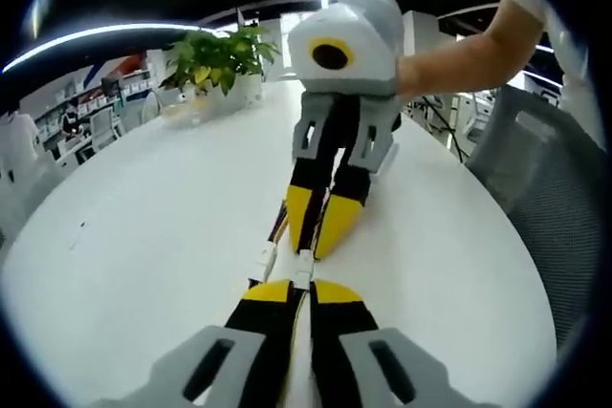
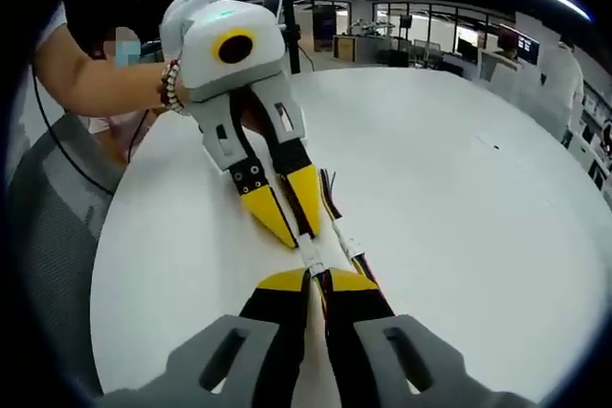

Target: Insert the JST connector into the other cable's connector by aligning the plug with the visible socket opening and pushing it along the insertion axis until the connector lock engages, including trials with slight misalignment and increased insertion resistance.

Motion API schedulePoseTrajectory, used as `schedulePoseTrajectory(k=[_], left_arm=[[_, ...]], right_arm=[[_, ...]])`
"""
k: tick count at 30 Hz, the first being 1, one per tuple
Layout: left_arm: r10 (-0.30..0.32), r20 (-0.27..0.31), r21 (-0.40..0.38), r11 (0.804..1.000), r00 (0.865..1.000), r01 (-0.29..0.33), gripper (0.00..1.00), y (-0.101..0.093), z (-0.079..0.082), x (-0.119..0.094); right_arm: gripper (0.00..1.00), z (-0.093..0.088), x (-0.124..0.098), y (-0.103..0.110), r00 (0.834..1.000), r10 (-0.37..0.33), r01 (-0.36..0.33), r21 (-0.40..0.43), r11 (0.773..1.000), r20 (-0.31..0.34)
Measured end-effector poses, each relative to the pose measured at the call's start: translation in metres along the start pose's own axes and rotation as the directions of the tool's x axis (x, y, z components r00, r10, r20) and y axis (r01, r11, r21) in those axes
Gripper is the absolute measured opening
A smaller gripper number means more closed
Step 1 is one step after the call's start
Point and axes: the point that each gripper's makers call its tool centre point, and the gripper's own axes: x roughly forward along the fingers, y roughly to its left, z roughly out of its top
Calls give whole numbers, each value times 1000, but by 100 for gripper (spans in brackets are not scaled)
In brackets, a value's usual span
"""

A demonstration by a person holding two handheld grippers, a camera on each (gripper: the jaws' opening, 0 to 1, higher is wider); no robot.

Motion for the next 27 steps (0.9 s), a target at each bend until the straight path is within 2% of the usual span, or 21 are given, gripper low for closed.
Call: schedulePoseTrajectory(k=[5, 10, 13, 16, 23, 27], left_arm=[[3, -5, -20, 1000, 1000, -4, 0, -2, -1, 0], [17, -11, -21, 1000, 1000, -17, 3, -2, 0, -1], [7, -11, -69, 998, 1000, -8, 5, -6, -1, 0], [3, -16, 11, 1000, 1000, -3, 3, -9, 0, 1], [9, -33, 66, 998, 999, -7, 0, -10, 0, 3], [12, -34, 64, 998, 999, -10, 0, -8, 0, 4]], right_arm=[[4, 1, 0, -1, 1000, -7, 7, -29, 1000, 0], [5, 2, -1, -1, 1000, -14, 14, -12, 1000, 12], [8, 2, 0, 3, 1000, -13, 13, -19, 1000, 3], [6, 1, 0, 4, 999, -33, 32, -63, 998, -13], [6, 1, 2, 5, 999, -34, 32, -101, 994, -21], [6, 1, 2, 5, 999, -44, 41, -103, 994, -24]])
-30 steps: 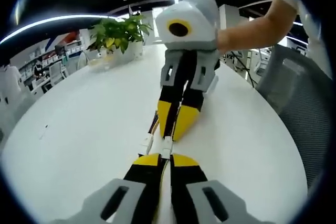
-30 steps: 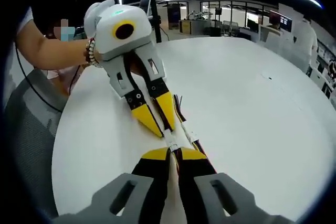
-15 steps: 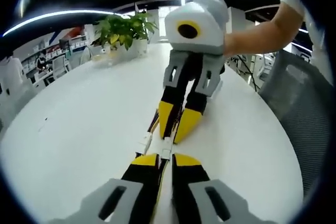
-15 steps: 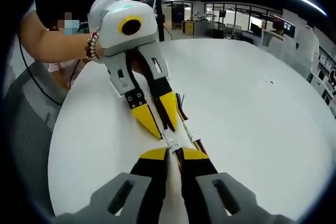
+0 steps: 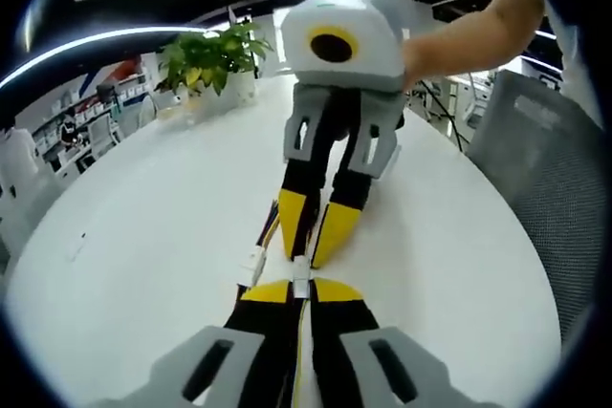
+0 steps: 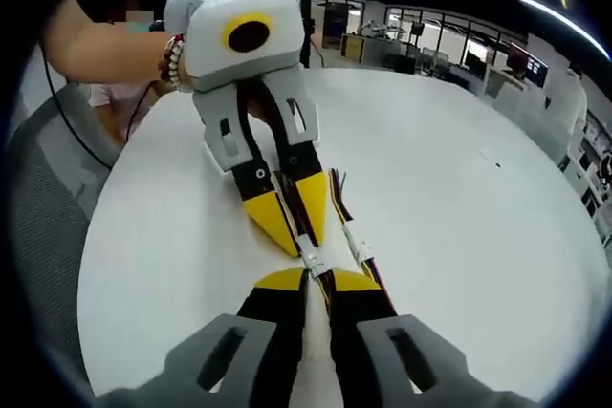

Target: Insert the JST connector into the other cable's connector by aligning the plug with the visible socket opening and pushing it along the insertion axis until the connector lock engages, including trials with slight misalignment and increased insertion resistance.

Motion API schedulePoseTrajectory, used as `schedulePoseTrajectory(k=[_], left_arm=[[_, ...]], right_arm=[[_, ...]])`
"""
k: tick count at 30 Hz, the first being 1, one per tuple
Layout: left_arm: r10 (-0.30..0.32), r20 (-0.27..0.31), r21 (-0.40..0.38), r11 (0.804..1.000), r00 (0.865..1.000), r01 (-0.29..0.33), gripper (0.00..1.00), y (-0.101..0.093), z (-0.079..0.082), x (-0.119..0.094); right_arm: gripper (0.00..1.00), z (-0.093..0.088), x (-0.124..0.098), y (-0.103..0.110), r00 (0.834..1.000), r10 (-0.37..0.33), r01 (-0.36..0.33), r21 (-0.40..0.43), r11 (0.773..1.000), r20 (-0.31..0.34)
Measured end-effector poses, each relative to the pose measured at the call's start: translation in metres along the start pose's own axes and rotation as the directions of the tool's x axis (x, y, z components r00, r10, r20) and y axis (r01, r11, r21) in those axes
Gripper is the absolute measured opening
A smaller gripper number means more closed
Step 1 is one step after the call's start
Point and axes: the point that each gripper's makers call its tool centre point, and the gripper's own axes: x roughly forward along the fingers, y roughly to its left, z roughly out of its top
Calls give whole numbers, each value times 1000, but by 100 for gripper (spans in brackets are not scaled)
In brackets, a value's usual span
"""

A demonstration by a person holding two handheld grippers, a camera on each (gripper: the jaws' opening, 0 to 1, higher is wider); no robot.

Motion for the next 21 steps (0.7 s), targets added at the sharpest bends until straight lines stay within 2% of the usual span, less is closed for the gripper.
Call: schedulePoseTrajectory(k=[4, 5, 6, 8, 10, 11, 12, 17, 19, 21], left_arm=[[1, 4, -27, 1000, 1000, -1, 0, 1, -1, 0], [4, 11, -87, 996, 1000, -3, 0, 2, -2, 0], [4, 14, -111, 994, 1000, -2, 1, 2, -3, 0], [3, 15, -74, 997, 1000, -2, 1, 3, -2, 0], [5, 9, -76, 997, 1000, -5, 1, 3, -2, 0], [9, 9, -86, 996, 1000, -8, 1, 3, -2, 0], [12, 19, -129, 992, 1000, -9, 1, 3, -2, 1], [20, -6, -102, 995, 1000, -21, 2, 3, -1, 4], [29, -20, -120, 992, 999, -32, 3, 4, -1, 5], [39, -26, -142, 989, 999, -43, 4, 5, 0, 5]], right_arm=[[6, 0, 0, 0, 1000, -4, 4, -2, 1000, -7], [6, 0, 0, 0, 1000, -8, 8, -5, 1000, -5], [6, 0, 0, 0, 1000, -11, 11, -7, 1000, -3], [6, 0, 0, 1, 1000, -21, 21, -14, 1000, -8], [6, 0, 0, 0, 1000, -24, 24, -8, 1000, -10], [6, 0, 0, 0, 1000, -24, 24, 12, 1000, -4], [6, 0, 0, 0, 1000, -24, 24, 14, 1000, 1], [6, 0, 0, 0, 999, -51, 52, 37, 998, -8], [6, 0, 0, 1, 998, -66, 67, 18, 998, -15], [6, 0, 0, 0, 997, -77, 78, 34, 996, -21]])
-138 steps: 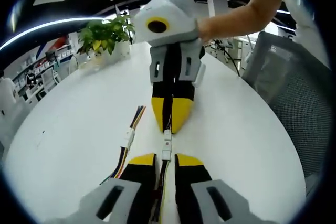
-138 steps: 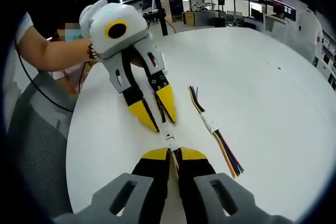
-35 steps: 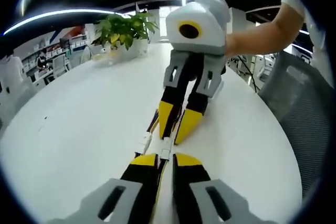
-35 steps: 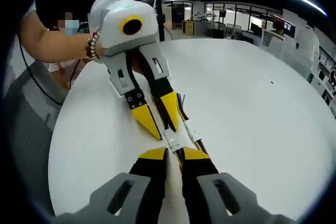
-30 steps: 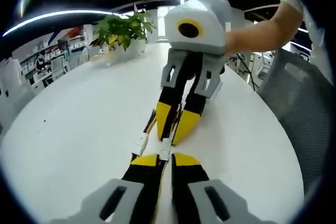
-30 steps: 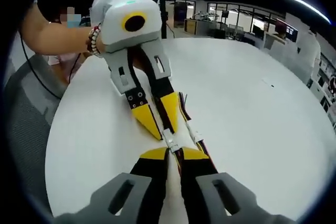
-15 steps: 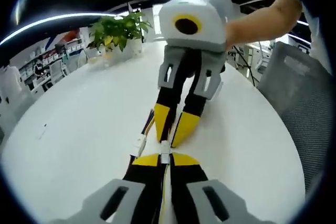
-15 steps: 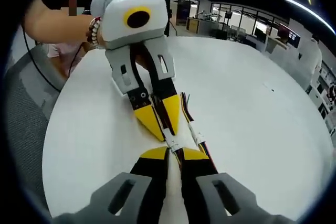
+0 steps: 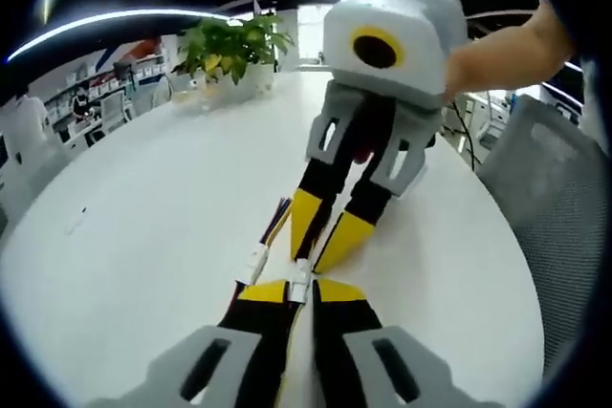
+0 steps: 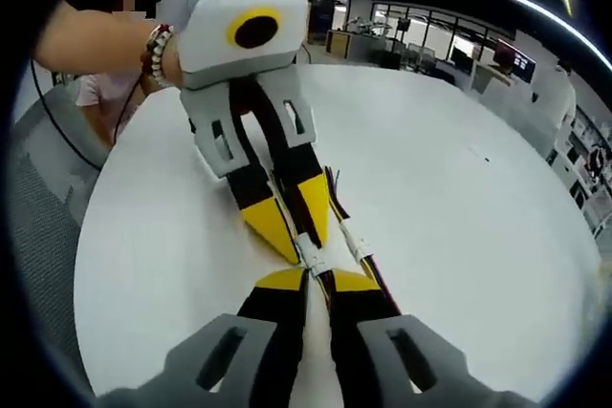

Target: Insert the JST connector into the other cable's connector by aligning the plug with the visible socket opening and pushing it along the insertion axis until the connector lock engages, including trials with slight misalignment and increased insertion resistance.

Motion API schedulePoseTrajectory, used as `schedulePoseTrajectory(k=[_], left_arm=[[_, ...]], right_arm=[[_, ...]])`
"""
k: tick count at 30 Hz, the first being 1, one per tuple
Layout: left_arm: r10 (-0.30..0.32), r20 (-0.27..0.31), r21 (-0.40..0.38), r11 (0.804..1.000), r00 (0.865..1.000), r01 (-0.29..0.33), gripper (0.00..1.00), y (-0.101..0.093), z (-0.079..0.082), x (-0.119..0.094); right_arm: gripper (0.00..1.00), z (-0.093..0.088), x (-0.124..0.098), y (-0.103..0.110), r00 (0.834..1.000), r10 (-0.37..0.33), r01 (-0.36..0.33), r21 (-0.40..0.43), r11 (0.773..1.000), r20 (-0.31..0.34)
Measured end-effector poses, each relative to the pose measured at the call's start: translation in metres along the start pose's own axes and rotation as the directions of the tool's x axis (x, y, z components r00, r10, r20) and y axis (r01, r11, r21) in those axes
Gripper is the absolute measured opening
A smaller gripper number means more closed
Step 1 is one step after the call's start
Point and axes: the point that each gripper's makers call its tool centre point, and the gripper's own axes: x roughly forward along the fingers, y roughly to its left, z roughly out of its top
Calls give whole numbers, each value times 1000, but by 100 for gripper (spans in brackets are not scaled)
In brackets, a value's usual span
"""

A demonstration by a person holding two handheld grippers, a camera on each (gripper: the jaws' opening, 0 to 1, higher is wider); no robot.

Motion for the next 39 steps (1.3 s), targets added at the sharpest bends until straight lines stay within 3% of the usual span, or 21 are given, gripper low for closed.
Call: schedulePoseTrajectory(k=[2, 5, 8, 10, 13, 21, 24, 26, 28, 30, 32, 33, 35, 39], left_arm=[[19, 0, -68, 997, 1000, -19, 10, 3, 0, 0], [17, 14, -85, 996, 1000, -16, 26, 0, 1, 1], [30, 15, -111, 993, 999, -29, 26, -7, -1, -2], [41, 51, -151, 988, 998, -33, 26, -9, 2, -5], [53, 96, -201, 979, 994, -33, 33, -11, 9, -11], [127, 189, -200, 976, 974, -89, 59, -10, 35, -37], [199, 219, -210, 966, 955, -153, 79, 0, 45, -46], [218, 239, -235, 959, 946, -162, 87, 0, 51, -53], [229, 252, -251, 954, 940, -165, 89, -1, 56, -60], [248, 293, -274, 947, 923, -168, 90, -3, 68, -71], [279, 348, -293, 939, 895, -179, 93, -6, 81, -84], [309, 382, -299, 933, 871, -200, 96, -6, 88, -93], [345, 397, -306, 923, 851, -231, 99, -6, 94, -106], [372, 375, -308, 914, 849, -264, 99, -13, 95, -124]], right_arm=[[8, -1, 0, -3, 1000, -17, 17, 42, 999, -15], [20, -4, -5, -1, 998, -16, 20, 81, 996, -56], [21, -5, -11, 2, 999, -10, 14, 72, 997, -53], [22, -7, -16, 0, 998, -25, 29, 92, 995, -52], [28, -3, -23, -2, 999, -42, 45, 145, 988, -22], [38, 16, -43, -3, 992, -112, 97, 200, 975, 63], [44, 24, -51, -6, 983, -157, 135, 203, 970, 95], [49, 29, -59, -9, 974, -194, 165, 218, 962, 117], [54, 33, -68, -12, 965, -224, 183, 260, 948, 139], [57, 38, -79, -14, 954, -248, 189, 307, 933, 167], [58, 42, -89, -16, 943, -265, 174, 384, 907, 199], [59, 45, -94, -18, 935, -282, 174, 410, 895, 218], [59, 49, -104, -22, 918, -315, 186, 438, 880, 243], [60, 45, -125, -21, 904, -352, 215, 454, 865, 243]])
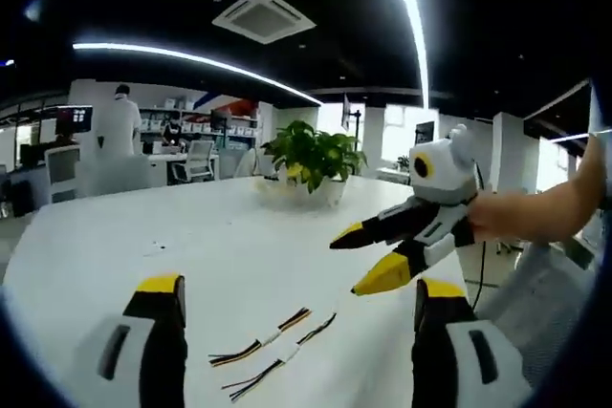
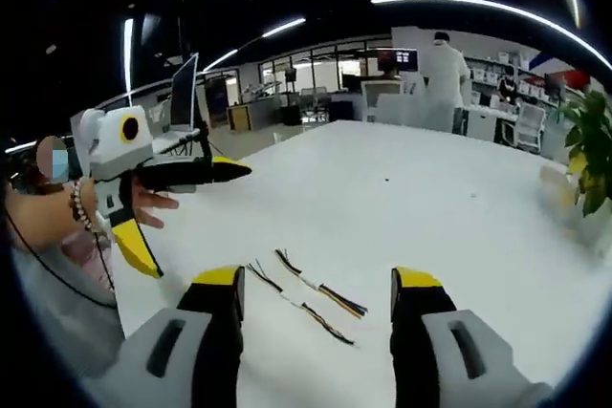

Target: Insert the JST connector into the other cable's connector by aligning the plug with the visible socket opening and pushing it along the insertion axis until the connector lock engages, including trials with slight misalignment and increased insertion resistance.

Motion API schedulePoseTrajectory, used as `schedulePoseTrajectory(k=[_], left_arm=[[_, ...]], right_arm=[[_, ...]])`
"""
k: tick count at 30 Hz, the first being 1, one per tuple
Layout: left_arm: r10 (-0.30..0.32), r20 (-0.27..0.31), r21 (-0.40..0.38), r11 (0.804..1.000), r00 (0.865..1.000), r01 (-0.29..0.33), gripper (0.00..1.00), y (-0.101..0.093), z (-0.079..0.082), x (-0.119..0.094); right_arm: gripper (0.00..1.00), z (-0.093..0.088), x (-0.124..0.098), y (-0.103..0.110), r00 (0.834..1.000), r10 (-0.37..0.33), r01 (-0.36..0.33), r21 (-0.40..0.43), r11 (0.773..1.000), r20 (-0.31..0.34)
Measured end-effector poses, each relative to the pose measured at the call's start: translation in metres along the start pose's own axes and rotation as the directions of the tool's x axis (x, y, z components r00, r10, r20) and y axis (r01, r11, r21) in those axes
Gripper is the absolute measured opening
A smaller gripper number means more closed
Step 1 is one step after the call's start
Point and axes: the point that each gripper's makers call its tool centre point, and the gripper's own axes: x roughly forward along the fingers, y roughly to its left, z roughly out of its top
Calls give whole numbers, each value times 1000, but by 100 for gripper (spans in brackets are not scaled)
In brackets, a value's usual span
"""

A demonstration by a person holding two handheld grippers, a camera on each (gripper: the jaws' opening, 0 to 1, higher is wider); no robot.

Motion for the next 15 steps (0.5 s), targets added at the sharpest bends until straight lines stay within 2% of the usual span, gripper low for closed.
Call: schedulePoseTrajectory(k=[2, 4, 8, 10, 13, 15], left_arm=[[32, 11, 30, 999, 999, -32, 99, -1, 6, -14], [52, 24, 20, 998, 998, -52, 99, -1, 11, -25], [83, 51, -7, 997, 995, -83, 99, -4, 25, -55], [137, 81, 18, 990, 987, -138, 99, 0, 34, -73], [188, 120, -35, 982, 975, -185, 99, -3, 42, -100], [218, 168, -63, 976, 961, -210, 99, -6, 48, -119]], right_arm=[[59, 4, -11, 2, 999, 16, -17, 51, 999, 28], [60, 8, -23, -3, 998, -9, 4, 73, 997, 60], [59, 10, -49, -9, 995, -46, 40, 70, 997, 87], [58, 9, -62, -9, 995, -46, 39, 71, 997, 94], [58, 10, -82, -12, 989, -78, 68, 77, 995, 130], [58, 4, -95, -13, 988, -86, 77, 76, 994, 126]])
